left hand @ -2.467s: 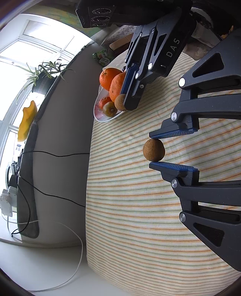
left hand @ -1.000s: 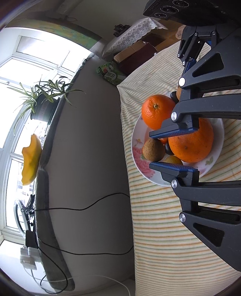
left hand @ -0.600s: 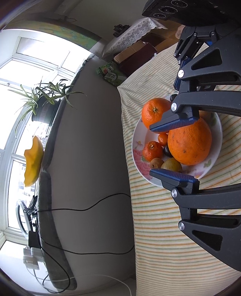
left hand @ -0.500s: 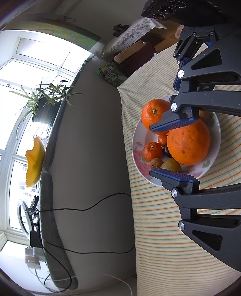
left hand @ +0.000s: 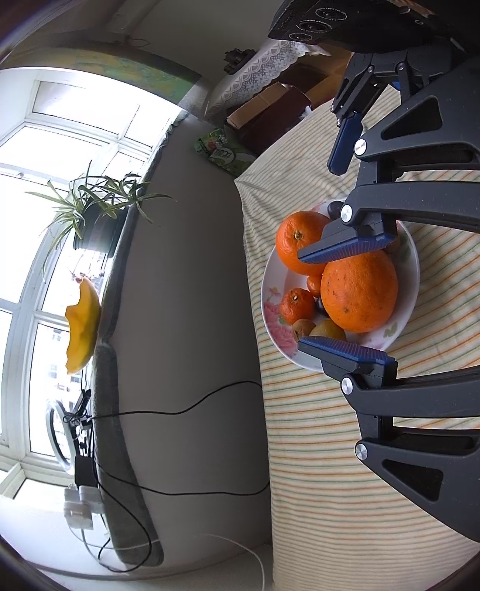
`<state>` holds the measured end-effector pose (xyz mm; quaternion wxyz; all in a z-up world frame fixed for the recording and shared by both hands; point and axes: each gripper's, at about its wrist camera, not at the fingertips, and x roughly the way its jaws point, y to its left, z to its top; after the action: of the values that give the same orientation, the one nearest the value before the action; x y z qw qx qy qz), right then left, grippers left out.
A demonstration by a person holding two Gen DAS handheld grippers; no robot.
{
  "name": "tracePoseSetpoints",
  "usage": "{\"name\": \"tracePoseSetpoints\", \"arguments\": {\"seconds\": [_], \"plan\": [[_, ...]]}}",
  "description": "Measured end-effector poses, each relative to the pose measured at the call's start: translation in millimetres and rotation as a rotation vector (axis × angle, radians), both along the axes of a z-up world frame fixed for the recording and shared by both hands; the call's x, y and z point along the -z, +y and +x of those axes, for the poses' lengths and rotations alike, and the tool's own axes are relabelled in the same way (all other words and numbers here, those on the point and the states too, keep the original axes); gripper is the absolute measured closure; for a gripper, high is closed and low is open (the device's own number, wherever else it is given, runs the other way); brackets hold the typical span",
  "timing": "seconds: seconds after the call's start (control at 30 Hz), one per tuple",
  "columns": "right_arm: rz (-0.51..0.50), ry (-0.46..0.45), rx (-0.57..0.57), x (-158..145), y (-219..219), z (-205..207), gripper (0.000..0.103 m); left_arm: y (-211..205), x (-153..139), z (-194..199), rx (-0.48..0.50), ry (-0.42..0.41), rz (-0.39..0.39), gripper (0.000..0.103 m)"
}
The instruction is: Organize fruits
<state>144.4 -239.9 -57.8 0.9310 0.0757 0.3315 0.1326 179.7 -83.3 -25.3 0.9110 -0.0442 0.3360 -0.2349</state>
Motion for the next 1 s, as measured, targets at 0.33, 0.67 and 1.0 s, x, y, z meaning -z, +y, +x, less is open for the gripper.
{"name": "tracePoseSetpoints", "arguments": {"seconds": [0.33, 0.67, 1.0], "plan": [[-0.015, -0.025, 0.054, -3.6, -14.0, -6.6, 0.020, 6.7, -4.6, -18.0, -0.041, -0.012, 0.001, 0.037], [-0.043, -0.030, 0.098, -5.4, -26.7, -11.6, 0.018, 9.1, -5.9, -45.4, -0.128, -0.019, 0.071, 0.029], [-0.040, -0.042, 0.121, -6.0, -32.9, -19.9, 0.008, 14.9, -6.8, -62.7, -0.166, -0.024, 0.079, 0.028]]}}
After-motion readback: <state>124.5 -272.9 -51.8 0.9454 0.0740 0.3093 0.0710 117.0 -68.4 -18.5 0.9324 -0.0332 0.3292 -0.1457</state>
